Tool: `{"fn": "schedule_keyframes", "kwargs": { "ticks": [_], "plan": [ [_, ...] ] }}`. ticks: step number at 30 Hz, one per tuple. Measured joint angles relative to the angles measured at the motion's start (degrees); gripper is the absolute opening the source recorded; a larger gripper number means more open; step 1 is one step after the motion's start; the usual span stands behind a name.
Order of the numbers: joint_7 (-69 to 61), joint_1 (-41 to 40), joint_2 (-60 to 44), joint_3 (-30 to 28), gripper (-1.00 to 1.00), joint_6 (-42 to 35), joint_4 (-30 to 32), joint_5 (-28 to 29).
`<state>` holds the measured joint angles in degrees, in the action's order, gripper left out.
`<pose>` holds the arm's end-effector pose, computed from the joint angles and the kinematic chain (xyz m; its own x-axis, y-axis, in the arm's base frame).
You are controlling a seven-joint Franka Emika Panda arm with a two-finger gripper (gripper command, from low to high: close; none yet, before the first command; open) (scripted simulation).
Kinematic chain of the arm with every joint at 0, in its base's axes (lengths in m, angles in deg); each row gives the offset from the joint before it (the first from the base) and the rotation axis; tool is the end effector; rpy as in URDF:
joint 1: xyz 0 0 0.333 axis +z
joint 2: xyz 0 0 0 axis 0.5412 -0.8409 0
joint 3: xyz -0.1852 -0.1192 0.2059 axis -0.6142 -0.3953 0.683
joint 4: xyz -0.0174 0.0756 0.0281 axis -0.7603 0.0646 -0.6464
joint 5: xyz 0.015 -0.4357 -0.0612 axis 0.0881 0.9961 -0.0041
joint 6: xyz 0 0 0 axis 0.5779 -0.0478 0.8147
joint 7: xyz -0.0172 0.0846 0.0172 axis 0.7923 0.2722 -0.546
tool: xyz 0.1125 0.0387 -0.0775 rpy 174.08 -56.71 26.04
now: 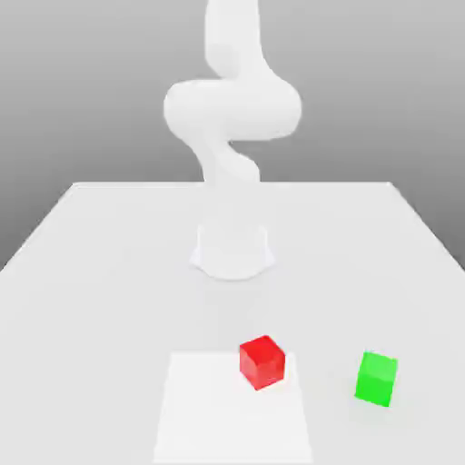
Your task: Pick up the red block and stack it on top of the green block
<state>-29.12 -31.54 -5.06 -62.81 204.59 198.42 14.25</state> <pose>0.4566 0.0044 0.6212 0.5541 -0.6845 0.4737 -0.5071 -0.7288 -0.4600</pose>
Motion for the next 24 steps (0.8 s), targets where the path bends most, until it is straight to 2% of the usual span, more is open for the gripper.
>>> {"fn": "schedule_keyframes", "kwargs": {
  "ticks": [17,24],
  "plan": [
    [-19.21,8.11,-35.61,-2.13,0.0,24.85,27.68,0.29],
    [-21.81,7.6,-51.44,-0.69,0.0,37.86,27.71,-1.28]
  ]
}}
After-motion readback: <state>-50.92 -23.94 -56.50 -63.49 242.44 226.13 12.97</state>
